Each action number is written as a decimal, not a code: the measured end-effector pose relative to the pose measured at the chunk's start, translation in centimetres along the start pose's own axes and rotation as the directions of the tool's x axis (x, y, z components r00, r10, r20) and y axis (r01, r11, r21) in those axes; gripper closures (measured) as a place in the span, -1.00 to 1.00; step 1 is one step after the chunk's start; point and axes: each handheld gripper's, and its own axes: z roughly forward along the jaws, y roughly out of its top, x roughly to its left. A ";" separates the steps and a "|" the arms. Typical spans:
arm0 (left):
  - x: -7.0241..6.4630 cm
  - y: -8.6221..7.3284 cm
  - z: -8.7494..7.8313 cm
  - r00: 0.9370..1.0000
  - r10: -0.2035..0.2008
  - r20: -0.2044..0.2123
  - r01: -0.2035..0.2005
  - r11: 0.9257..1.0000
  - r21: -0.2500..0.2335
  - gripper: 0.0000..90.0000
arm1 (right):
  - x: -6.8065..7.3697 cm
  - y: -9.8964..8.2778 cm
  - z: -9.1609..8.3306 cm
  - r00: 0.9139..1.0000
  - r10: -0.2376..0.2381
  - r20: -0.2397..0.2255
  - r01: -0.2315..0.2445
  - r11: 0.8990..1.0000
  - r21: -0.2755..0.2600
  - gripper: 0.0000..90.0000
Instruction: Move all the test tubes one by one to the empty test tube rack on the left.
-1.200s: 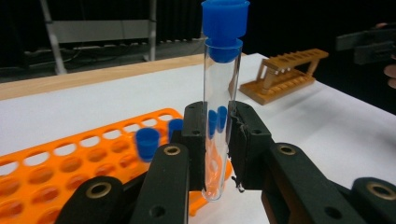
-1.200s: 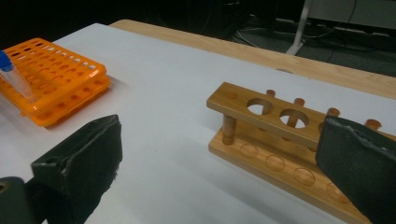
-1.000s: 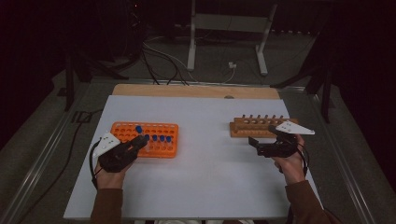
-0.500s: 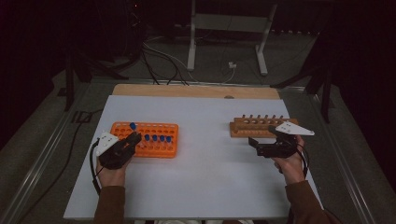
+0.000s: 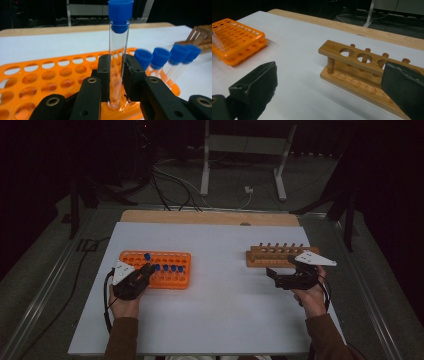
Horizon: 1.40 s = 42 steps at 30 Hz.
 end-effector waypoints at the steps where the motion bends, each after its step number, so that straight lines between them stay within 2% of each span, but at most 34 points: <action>1: 0.0 -0.2 0.1 1.000 0.002 -0.001 -0.002 1.000 0.009 0.74 | 0.0 0.0 0.0 1.000 0.000 0.000 0.000 1.000 -0.001 -0.99; 4: -0.1 -0.6 0.4 1.000 0.030 -0.006 -0.030 0.998 0.050 0.74 | 0.0 0.0 -0.1 1.000 -0.001 -0.002 0.001 1.000 -0.002 -0.99; 6: -0.2 -1.0 0.7 0.998 0.064 -0.014 -0.063 0.994 0.094 0.74 | 0.0 -0.1 -0.1 1.000 -0.002 -0.003 0.002 1.000 -0.001 -0.99; 9: -0.3 -1.1 0.6 0.997 0.075 -0.012 -0.074 0.992 0.107 0.74 | 0.0 -0.2 -0.1 1.000 -0.002 -0.003 0.002 1.000 0.002 -0.99; 11: -0.4 -1.2 0.6 0.995 0.098 -0.011 -0.096 0.987 0.129 0.75 | 0.1 -0.3 -0.1 1.000 -0.006 -0.004 0.006 1.000 0.006 -0.99; 13: -0.7 -1.5 0.8 0.991 0.134 -0.018 -0.129 0.978 0.162 0.75 | 0.2 -0.5 0.0 1.000 -0.007 -0.005 0.007 1.000 0.011 -0.99; 19: -0.5 -1.4 0.7 0.994 0.112 -0.011 -0.108 0.980 0.166 0.74 | 0.4 -0.7 0.0 1.000 -0.009 -0.011 0.010 1.000 0.017 -0.99; 21: -0.4 -1.5 0.7 0.997 0.083 -0.002 -0.082 0.984 0.161 0.71 | 0.4 -0.8 0.0 1.000 -0.006 -0.012 0.006 1.000 0.016 -0.99; 25: -0.1 -1.5 0.4 0.998 0.063 -0.013 -0.060 0.986 0.153 0.50 | 0.4 -1.0 0.0 1.000 -0.003 -0.015 0.003 1.000 0.011 -0.99; 30: 0.3 -1.5 -0.4 1.000 0.008 0.006 -0.008 0.991 0.132 0.22 | 0.6 -1.2 -0.3 1.000 -0.004 -0.021 0.004 1.000 -0.008 -0.98; 32: 0.3 -1.5 -0.8 1.000 0.007 0.006 -0.007 0.992 0.122 0.15 | 0.7 -1.5 -0.5 1.000 -0.007 -0.019 0.006 1.000 -0.017 -0.99; 38: 0.6 -1.5 -2.5 1.000 -0.012 0.004 0.012 0.998 0.064 -0.04 | 0.8 -2.7 -1.0 1.000 0.010 -0.014 -0.011 0.999 -0.047 -0.98; 42: 0.7 -1.2 -3.9 1.000 -0.013 0.004 0.013 1.000 0.010 -0.22 | 0.8 -3.2 -1.5 1.000 0.002 -0.009 -0.003 0.998 -0.066 -0.99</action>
